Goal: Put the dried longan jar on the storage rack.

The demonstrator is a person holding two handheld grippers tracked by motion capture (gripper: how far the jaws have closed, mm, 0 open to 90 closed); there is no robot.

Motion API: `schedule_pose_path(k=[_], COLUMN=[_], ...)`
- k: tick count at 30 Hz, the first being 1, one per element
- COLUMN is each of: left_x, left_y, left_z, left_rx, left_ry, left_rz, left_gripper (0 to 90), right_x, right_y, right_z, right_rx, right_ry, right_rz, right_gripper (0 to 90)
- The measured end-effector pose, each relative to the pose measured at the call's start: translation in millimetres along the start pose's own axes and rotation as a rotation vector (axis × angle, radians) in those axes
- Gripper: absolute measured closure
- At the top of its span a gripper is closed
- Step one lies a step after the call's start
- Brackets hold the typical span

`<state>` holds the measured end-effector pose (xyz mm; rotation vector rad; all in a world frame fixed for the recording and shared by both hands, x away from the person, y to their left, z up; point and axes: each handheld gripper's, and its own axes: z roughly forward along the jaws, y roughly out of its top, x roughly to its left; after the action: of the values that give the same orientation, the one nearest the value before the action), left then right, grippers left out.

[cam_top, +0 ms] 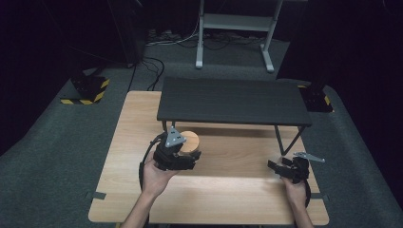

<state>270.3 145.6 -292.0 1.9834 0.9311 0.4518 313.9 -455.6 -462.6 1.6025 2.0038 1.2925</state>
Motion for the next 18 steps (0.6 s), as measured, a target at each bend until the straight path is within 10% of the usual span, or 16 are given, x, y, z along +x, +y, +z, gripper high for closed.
schedule_pose_path(k=[18], left_x=[12.9], left_y=[68.4], left_z=[0.5], left_rx=[-0.046], left_ry=[-0.024], left_rz=[0.04], left_gripper=[25.6], right_x=[-0.1], right_y=[-0.2], right_z=[-0.1], right_rx=[-0.001], right_ry=[0.0], right_rz=[0.0], right_gripper=[13.7])
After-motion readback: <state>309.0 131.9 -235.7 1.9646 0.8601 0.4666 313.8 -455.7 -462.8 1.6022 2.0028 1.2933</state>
